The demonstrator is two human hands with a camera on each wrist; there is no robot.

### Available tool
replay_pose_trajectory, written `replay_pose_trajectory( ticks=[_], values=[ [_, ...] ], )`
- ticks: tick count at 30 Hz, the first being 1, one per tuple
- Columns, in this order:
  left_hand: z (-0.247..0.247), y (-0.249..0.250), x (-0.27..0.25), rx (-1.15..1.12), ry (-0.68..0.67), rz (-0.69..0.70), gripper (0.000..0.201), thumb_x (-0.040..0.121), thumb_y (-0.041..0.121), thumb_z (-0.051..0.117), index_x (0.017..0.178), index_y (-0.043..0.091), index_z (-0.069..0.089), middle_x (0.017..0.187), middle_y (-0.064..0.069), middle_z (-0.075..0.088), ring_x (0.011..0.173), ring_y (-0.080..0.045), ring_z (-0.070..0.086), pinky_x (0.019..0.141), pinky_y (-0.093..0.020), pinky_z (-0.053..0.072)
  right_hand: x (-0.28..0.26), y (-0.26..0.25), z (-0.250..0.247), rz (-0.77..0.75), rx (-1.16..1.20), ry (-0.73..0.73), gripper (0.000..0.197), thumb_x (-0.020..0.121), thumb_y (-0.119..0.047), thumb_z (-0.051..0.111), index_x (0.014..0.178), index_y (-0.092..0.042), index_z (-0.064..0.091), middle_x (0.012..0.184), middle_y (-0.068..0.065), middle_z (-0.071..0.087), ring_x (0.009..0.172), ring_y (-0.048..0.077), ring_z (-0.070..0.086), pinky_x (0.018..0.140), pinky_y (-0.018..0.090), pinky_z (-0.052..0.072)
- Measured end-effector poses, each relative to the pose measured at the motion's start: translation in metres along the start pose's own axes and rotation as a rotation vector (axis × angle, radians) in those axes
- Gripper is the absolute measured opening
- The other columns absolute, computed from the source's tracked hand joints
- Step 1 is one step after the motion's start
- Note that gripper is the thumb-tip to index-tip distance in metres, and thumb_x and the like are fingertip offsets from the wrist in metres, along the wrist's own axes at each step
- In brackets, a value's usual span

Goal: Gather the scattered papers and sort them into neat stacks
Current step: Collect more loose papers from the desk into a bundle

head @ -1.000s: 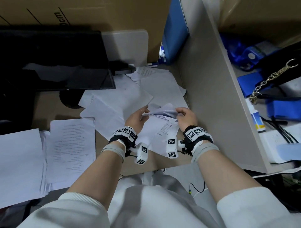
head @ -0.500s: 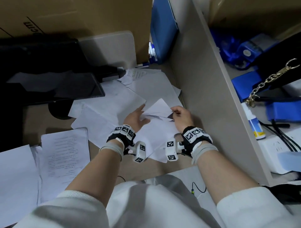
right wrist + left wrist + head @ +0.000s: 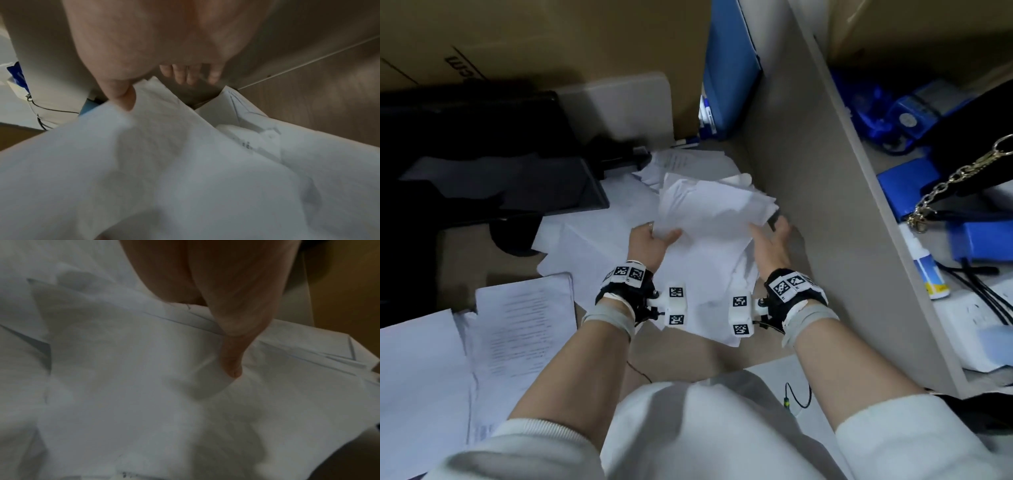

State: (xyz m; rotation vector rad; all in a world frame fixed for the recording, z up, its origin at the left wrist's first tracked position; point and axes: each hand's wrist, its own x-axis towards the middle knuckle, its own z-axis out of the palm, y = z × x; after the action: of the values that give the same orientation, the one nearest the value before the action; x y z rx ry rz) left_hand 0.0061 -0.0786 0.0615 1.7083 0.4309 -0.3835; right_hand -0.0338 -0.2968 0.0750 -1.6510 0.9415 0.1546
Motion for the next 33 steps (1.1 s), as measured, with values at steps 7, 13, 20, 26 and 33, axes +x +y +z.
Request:
replay_pose_trajectory(
  ticks=[7,13,20,26,33],
  values=[
    [-0.043,-0.003,-0.035,-0.302,0.023,-0.034,0.057,0.084,-0.005,0.076,0.134,0.009,0.053,0.115,-0.011,0.074,0.099,-0.024,0.073,0.083,-0.040,0.061,-0.027,0.000,0.027,0.026,-0.042,-0.147,0.084,0.079,-0.014,0.071,0.148,-0.017,0.023,0.124,0.001,0.059,0.108,0.023,0.058,0.100,0.038,0.046],
    [-0.079,-0.010,-0.070,-0.340,0.047,-0.131,0.022,0.086,-0.005,0.072,0.108,-0.006,0.067,0.089,-0.016,0.076,0.076,-0.028,0.074,0.070,-0.038,0.061,-0.047,0.006,0.051,-0.012,-0.137,-0.338,0.035,0.081,-0.018,0.074,0.108,-0.013,0.052,0.102,-0.004,0.062,0.099,0.023,0.061,0.085,0.033,0.046],
    [-0.093,-0.038,-0.079,-0.437,0.092,-0.245,0.029,0.093,0.019,0.072,0.118,0.005,0.066,0.106,-0.006,0.076,0.097,-0.023,0.073,0.085,-0.037,0.059,-0.067,0.018,0.060,-0.098,-0.144,-0.360,0.009,0.089,-0.024,0.071,0.092,-0.016,0.068,0.096,0.001,0.072,0.092,0.022,0.069,0.081,0.030,0.053],
    [-0.085,-0.055,-0.079,-0.121,0.112,-0.320,0.025,0.094,0.024,0.068,0.105,0.002,0.071,0.096,-0.013,0.074,0.091,-0.034,0.072,0.084,-0.045,0.059,-0.062,0.012,0.049,-0.157,-0.160,-0.285,0.020,0.097,-0.022,0.061,0.114,-0.011,0.063,0.110,0.001,0.066,0.102,0.019,0.061,0.090,0.027,0.044],
    [-0.086,-0.051,-0.063,-0.011,0.082,-0.230,0.039,0.075,0.011,0.087,0.110,0.007,0.070,0.108,-0.009,0.075,0.101,-0.029,0.071,0.095,-0.047,0.056,-0.058,0.013,0.058,-0.145,-0.255,-0.243,0.037,0.100,-0.027,0.055,0.127,-0.003,0.055,0.127,0.009,0.060,0.118,0.025,0.055,0.096,0.028,0.038]
  ],
)
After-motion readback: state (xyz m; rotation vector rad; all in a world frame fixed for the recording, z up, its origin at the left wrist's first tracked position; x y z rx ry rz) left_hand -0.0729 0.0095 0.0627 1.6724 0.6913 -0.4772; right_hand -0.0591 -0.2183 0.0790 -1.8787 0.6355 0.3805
